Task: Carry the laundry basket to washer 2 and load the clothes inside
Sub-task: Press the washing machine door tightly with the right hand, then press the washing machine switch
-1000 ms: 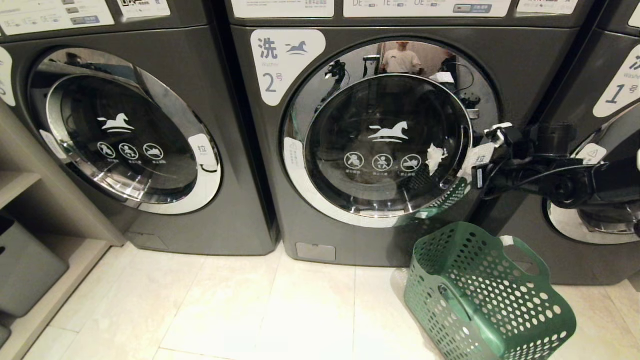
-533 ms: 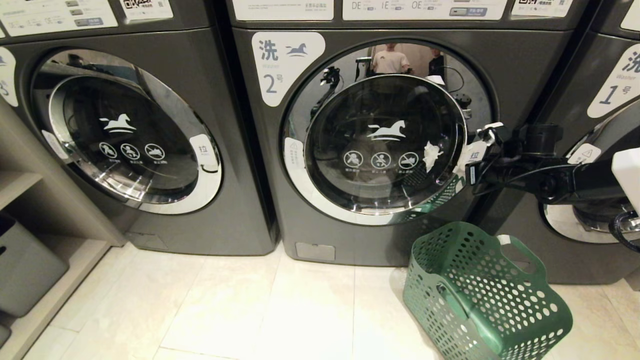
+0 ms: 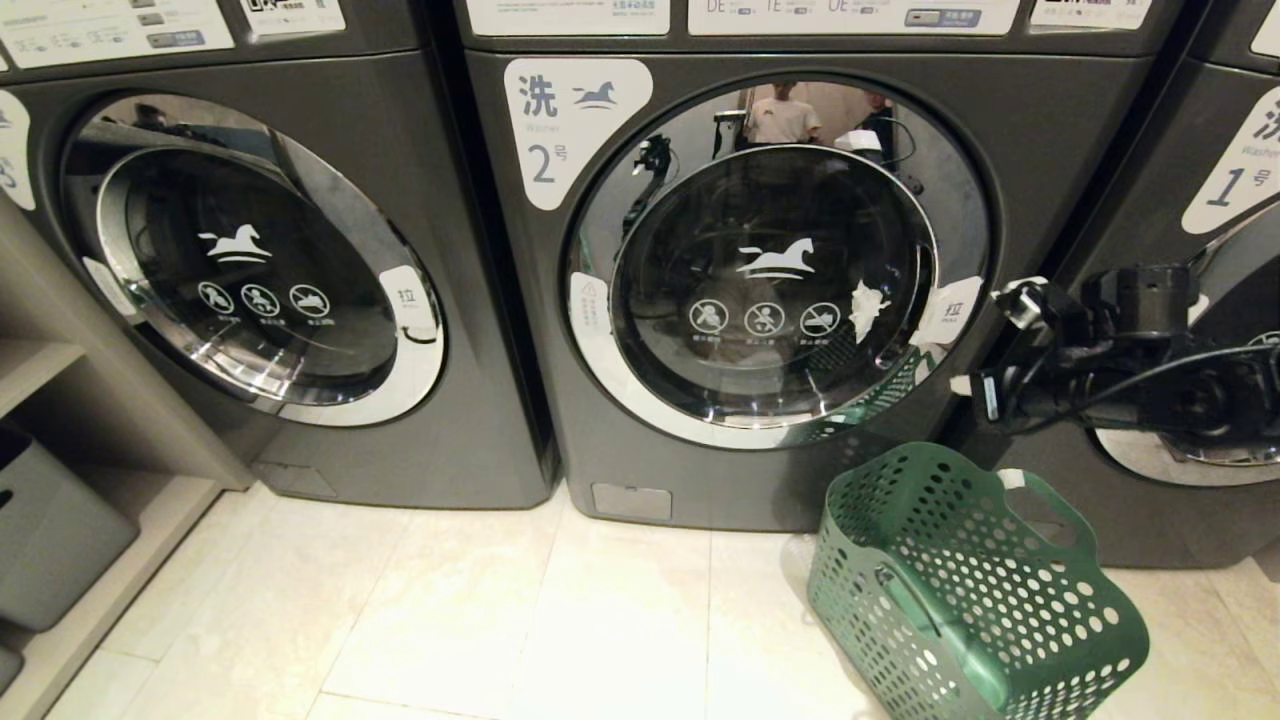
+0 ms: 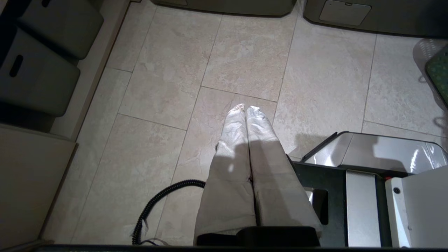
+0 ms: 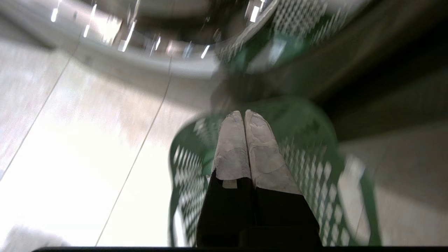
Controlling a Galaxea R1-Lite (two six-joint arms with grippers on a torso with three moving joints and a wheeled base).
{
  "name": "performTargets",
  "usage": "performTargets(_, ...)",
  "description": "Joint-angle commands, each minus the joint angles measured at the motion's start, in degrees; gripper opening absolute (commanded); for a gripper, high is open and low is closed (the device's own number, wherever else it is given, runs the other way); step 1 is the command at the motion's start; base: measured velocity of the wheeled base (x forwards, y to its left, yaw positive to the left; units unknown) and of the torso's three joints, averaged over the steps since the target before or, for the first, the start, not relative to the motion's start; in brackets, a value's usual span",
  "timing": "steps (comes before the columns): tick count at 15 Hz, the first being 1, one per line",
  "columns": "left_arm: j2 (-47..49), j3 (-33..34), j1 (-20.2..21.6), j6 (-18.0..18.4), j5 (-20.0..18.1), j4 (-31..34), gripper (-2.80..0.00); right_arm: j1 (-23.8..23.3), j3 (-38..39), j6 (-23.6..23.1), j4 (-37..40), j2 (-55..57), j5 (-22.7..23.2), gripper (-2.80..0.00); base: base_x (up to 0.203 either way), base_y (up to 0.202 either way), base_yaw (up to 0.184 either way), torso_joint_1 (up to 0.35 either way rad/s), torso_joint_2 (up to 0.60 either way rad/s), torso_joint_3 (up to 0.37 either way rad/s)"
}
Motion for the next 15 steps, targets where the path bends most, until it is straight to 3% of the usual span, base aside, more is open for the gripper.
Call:
performTargets(1,-1.3,6.4,-3.9,-0.7,1.7,-3.7,-2.8,0.2,12.7,-0.1,0.6,-15.2,0.3,-2.8,0.0,0.0,0.0,0.0,0.0,0.0)
performTargets(4,-4.6,20.3,-10.3,-3.4,5.7,-9.4,-2.8,0.3,36.3,-0.2,1.3,-34.3,0.4,-2.8,0.0,0.0,0.0,0.0,0.0,0.0)
performTargets(5,-5.1,26.3,-11.1,-4.9,5.8,-13.9,-2.8,0.3,42.5,-0.3,1.5,-40.9,0.2,-2.8,0.0,0.0,0.0,0.0,0.0,0.0)
performTargets(8,-5.7,46.4,-12.1,-7.5,2.8,-37.1,-2.8,0.4,57.2,-2.4,2.1,-58.4,-0.5,-2.8,0.0,0.0,0.0,0.0,0.0,0.0)
performTargets(10,-5.9,58.3,-12.4,-7.7,0.9,-49.7,-2.8,0.4,62.0,-3.6,5.3,-68.8,-1.3,-2.8,0.0,0.0,0.0,0.0,0.0,0.0)
performTargets(12,-6.0,66.5,-12.6,-4.2,-0.5,-57.4,-2.8,0.4,62.6,-4.4,16.1,-77.7,-4.5,-2.8,0.0,0.0,0.0,0.0,0.0,0.0)
performTargets(13,-5.8,67.6,-12.4,-1.9,-1.7,-58.4,-2.8,0.4,62.4,-4.2,20.7,-81.1,-6.3,-2.8,0.0,0.0,0.0,0.0,0.0,0.0)
performTargets(15,-5.1,67.4,-8.1,-0.2,-3.0,-58.5,-2.8,0.4,62.3,-3.0,25.9,-85.4,-8.6,-2.8,0.0,0.0,0.0,0.0,0.0,0.0)
